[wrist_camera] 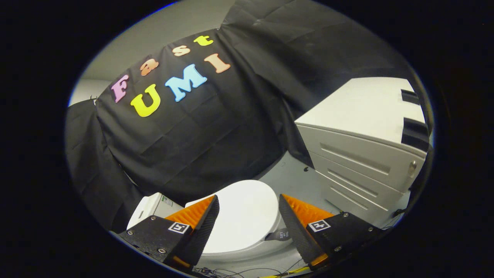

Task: Open the toilet lid.

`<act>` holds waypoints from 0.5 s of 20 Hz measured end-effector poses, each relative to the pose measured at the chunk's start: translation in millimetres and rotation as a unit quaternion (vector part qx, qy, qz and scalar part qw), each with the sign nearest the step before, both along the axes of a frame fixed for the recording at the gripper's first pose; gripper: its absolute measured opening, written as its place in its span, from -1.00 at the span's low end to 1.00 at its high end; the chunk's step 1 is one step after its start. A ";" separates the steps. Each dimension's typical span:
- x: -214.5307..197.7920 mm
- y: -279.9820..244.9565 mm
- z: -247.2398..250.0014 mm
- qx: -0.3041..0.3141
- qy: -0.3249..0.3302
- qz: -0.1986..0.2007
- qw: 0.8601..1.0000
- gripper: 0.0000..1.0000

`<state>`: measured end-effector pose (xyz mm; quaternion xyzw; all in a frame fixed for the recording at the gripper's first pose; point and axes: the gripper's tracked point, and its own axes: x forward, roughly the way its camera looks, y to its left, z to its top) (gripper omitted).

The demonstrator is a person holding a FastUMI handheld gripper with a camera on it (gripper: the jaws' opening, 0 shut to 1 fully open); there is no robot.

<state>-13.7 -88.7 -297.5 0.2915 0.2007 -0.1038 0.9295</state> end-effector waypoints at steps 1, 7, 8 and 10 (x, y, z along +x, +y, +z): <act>-2.0 2.5 -10.2 0.013 0.010 -0.003 1.000 0.91; -7.8 17.3 -61.6 0.032 0.058 -0.007 0.998 0.90; -9.2 18.3 -68.9 0.028 0.066 -0.005 0.997 0.90; -11.0 21.5 -86.3 0.022 0.086 0.001 0.996 0.90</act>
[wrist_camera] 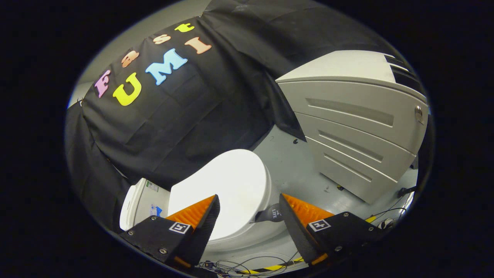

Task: Open the toilet lid.

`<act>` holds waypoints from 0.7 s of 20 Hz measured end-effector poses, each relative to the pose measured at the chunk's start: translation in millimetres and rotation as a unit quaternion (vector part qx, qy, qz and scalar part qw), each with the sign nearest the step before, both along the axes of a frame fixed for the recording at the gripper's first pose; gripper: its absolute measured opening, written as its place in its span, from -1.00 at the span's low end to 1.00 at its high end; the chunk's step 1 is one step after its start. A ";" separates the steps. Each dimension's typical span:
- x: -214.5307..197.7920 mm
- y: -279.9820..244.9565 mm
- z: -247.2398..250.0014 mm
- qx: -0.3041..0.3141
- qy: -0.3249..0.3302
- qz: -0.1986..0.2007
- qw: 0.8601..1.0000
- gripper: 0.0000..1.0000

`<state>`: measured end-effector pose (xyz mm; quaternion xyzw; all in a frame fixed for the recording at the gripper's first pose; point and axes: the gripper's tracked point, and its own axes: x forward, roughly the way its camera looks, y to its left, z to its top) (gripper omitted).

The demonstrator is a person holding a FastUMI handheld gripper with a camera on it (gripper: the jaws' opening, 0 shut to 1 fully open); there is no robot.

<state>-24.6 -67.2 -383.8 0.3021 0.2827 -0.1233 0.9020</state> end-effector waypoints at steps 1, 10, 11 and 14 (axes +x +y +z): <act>0.1 2.1 -7.4 0.003 0.008 0.004 1.000 0.90; -4.9 -6.4 -45.7 0.074 0.031 -0.038 0.996 0.89; -4.7 -6.7 -51.2 0.081 0.039 -0.040 0.995 0.89; -0.5 -14.2 -60.2 0.103 0.044 -0.049 0.992 0.89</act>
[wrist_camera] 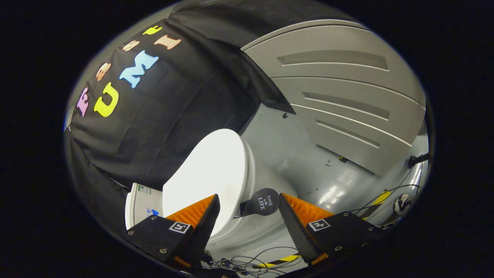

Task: Open the toilet lid.

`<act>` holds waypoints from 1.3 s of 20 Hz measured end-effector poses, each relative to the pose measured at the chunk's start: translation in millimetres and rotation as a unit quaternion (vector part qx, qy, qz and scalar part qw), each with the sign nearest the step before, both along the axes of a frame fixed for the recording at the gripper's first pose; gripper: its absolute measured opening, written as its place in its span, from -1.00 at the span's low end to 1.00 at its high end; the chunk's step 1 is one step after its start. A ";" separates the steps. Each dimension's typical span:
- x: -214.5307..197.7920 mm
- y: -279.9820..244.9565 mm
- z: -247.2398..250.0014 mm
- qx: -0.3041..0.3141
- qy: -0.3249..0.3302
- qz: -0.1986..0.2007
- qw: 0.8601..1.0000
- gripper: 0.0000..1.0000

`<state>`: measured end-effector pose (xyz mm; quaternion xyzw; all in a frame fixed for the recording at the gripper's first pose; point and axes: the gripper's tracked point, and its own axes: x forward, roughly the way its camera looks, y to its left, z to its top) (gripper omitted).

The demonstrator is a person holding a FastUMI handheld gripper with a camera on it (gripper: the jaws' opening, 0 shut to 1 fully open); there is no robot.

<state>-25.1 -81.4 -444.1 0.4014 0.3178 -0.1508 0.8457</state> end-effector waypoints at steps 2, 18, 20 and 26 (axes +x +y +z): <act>-1.1 -5.6 -6.9 0.017 0.007 -0.017 1.000 0.89; 11.9 6.3 -40.0 0.150 -0.006 -0.041 0.988 -0.17; 12.4 7.4 -39.1 0.171 -0.015 -0.049 0.984 -0.23; 15.3 9.6 -33.4 0.232 -0.054 -0.080 0.968 -0.69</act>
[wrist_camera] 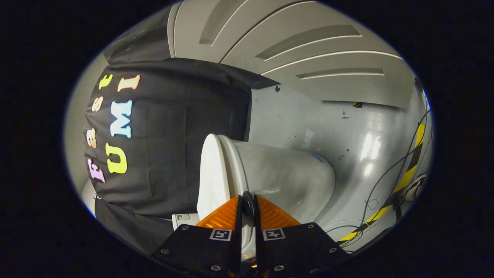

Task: Open the toilet lid.

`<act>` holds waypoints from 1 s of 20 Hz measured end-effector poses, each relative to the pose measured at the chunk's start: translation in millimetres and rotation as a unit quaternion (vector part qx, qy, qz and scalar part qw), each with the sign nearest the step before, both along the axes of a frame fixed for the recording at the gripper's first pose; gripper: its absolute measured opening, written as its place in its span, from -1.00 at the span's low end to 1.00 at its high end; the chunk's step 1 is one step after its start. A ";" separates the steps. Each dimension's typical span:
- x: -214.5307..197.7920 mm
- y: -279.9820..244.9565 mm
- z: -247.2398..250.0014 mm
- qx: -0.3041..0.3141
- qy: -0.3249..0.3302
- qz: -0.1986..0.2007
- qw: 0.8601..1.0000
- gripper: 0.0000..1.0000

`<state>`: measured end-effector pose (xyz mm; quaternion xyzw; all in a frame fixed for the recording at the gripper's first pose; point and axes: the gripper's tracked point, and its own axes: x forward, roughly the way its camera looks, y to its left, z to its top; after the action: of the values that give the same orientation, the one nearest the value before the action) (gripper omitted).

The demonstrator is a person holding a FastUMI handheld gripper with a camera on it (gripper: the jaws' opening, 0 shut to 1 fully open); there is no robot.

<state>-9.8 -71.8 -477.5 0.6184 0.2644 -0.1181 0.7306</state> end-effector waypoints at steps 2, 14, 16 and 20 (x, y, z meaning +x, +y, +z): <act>-0.2 -0.5 3.2 -0.025 0.000 0.008 1.000 -0.87; 2.1 -0.6 19.8 -0.145 0.026 0.049 0.988 -0.95; 3.7 0.3 27.9 -0.163 0.027 0.054 0.985 -0.95; 5.7 4.4 58.1 -0.200 0.025 0.058 0.978 -0.95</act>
<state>-4.1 -67.4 -419.4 0.4405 0.2891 -0.1419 0.8380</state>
